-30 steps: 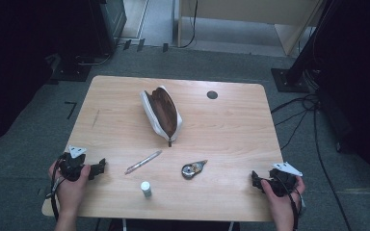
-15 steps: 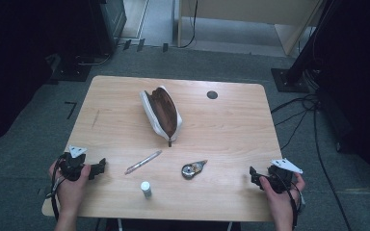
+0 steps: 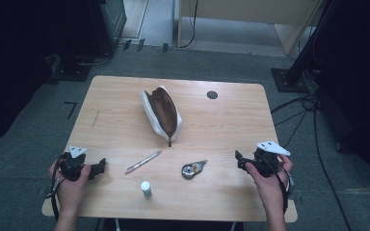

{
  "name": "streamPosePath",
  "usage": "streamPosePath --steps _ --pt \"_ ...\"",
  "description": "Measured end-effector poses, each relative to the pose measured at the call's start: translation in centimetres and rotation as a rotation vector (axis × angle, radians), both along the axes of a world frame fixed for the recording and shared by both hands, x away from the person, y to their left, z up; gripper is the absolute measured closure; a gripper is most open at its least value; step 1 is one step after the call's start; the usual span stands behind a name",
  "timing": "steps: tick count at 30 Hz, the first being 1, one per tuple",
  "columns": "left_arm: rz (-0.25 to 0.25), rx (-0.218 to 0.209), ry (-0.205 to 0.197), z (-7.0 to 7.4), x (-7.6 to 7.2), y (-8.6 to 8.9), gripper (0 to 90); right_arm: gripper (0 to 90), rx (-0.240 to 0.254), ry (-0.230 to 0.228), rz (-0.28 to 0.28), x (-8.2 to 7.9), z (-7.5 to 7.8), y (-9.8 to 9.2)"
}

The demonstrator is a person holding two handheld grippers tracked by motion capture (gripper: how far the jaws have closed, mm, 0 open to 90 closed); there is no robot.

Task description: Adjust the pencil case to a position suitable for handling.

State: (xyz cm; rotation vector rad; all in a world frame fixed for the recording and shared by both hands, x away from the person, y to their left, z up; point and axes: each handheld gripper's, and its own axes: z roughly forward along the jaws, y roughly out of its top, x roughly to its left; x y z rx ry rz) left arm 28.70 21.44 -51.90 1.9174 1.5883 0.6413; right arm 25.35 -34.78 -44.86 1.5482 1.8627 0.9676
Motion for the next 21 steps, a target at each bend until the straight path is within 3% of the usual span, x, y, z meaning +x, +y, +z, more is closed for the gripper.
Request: streamPosePath --steps 21 --pt "0.000 -0.001 0.002 0.0 0.1 -0.1 0.0 23.4 0.051 -0.048 0.151 4.1 3.6 6.6"
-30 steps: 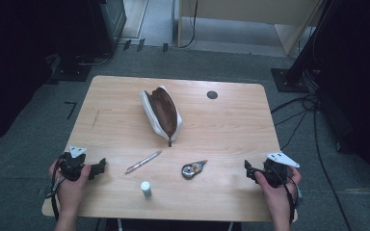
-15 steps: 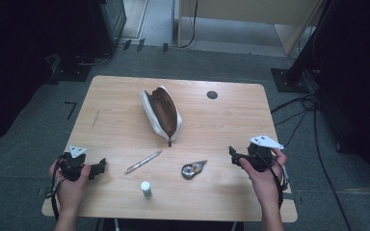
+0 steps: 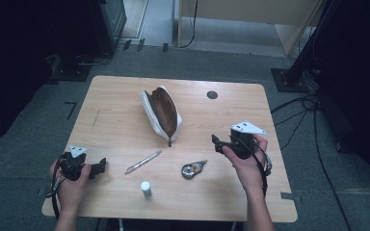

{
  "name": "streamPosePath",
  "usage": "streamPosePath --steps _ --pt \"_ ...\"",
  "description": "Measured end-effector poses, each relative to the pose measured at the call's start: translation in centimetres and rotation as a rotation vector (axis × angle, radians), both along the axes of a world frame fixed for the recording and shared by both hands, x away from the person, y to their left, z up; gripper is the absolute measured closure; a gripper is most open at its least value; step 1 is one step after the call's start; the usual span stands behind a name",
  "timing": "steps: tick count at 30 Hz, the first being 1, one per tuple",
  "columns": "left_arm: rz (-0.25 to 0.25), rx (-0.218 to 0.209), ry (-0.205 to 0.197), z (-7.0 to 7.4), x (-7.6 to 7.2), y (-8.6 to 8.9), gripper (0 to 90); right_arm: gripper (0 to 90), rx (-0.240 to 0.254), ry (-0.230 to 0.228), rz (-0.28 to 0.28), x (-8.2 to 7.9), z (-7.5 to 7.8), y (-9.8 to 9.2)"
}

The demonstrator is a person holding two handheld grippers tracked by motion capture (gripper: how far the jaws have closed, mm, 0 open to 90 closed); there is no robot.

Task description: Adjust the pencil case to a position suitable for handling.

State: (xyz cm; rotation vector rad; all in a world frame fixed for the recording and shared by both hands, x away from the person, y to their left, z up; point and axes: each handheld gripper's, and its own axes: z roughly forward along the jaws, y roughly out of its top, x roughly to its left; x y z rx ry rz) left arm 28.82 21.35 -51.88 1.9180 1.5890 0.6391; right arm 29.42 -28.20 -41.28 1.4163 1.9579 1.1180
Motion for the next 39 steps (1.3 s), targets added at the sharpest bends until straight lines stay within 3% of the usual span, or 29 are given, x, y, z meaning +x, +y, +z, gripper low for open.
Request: streamPosePath --steps 4,12,20,23,39 --pt "0.000 -0.001 0.000 0.0 0.0 0.0 0.0 26.8 0.004 0.003 0.020 0.8 0.4 1.2" --pt "-0.005 0.002 0.002 0.0 0.0 0.0 0.0 42.2 0.027 0.010 0.059 2.3 0.6 3.7" --pt "-0.006 0.001 0.001 0.0 -0.1 0.0 0.0 51.3 0.021 0.027 0.148 3.7 0.1 6.7" --pt "-0.005 -0.001 0.000 0.0 0.0 -0.1 0.0 54.2 0.022 0.029 0.157 4.1 -0.4 7.7" --pt "-0.011 -0.001 0.000 0.0 0.0 -0.1 0.0 53.4 0.020 0.047 0.144 6.4 -2.3 10.2"
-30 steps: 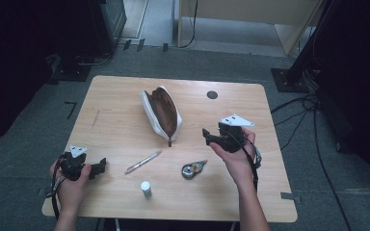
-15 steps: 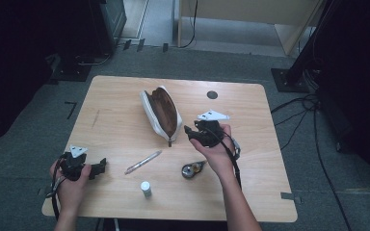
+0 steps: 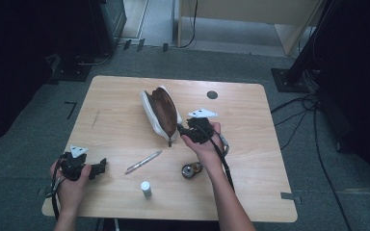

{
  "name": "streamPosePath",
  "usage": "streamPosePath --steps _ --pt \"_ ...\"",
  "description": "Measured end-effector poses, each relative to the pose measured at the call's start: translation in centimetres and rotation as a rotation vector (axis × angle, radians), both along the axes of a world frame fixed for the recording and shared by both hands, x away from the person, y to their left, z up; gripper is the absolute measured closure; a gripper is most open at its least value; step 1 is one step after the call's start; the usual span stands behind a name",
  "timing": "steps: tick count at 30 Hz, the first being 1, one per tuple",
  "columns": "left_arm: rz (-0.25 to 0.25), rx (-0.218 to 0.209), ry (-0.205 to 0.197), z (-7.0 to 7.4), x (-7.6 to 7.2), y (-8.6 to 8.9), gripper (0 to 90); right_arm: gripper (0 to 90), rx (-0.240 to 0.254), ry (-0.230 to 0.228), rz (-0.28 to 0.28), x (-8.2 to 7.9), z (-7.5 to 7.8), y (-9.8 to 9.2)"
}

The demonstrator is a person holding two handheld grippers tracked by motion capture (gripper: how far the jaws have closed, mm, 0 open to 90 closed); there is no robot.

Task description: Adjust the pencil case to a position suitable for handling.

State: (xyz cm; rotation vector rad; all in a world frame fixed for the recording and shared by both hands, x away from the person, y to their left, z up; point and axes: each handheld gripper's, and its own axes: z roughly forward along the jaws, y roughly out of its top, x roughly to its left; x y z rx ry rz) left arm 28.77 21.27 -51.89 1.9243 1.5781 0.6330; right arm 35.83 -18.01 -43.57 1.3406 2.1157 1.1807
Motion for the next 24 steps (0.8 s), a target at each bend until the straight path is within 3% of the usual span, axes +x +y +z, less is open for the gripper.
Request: streamPosePath --steps 13,18,24 --pt "-0.002 0.001 0.001 0.0 0.0 0.0 0.0 51.7 -0.028 0.039 -0.026 1.8 -0.9 1.5" --pt "-0.003 0.001 0.001 0.0 0.0 0.0 0.0 61.4 -0.033 0.057 -0.020 2.2 -1.2 1.7" --pt "-0.003 0.001 0.001 0.0 0.0 0.0 0.0 66.8 -0.030 0.067 -0.007 2.2 -1.3 1.5"
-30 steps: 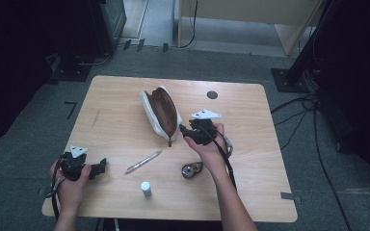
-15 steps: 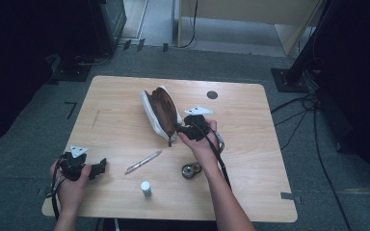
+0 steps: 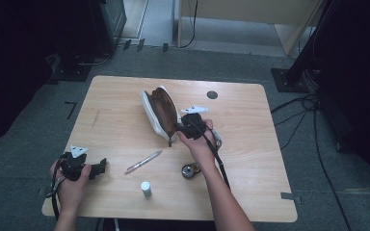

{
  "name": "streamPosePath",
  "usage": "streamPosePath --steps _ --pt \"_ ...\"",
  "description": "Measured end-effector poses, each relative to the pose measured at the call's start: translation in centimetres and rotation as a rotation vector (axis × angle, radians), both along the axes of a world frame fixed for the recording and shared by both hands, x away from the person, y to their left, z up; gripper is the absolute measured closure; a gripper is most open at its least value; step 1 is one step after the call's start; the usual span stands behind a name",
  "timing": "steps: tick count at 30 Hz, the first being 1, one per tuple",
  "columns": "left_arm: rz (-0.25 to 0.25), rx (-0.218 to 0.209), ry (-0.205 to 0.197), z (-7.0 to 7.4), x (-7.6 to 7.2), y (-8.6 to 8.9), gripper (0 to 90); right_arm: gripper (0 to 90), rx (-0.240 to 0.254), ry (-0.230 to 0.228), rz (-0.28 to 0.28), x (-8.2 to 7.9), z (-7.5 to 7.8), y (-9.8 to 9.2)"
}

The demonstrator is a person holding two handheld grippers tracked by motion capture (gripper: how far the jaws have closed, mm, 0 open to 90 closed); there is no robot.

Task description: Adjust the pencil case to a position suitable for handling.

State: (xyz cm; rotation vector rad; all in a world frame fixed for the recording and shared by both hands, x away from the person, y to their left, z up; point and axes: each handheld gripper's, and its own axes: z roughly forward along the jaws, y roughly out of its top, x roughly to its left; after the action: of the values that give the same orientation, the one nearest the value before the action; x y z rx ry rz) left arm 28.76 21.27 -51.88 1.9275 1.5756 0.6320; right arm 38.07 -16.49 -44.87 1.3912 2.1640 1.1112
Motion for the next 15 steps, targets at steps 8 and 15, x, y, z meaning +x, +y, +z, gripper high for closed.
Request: streamPosePath --steps 8,15 --pt "0.000 0.000 0.000 0.0 0.0 0.0 0.0 70.7 -0.003 0.009 0.013 -0.2 0.1 -0.6" --pt "-0.001 0.000 0.000 0.0 0.0 0.0 0.0 70.9 -0.001 0.009 0.007 -1.0 0.1 -1.7"
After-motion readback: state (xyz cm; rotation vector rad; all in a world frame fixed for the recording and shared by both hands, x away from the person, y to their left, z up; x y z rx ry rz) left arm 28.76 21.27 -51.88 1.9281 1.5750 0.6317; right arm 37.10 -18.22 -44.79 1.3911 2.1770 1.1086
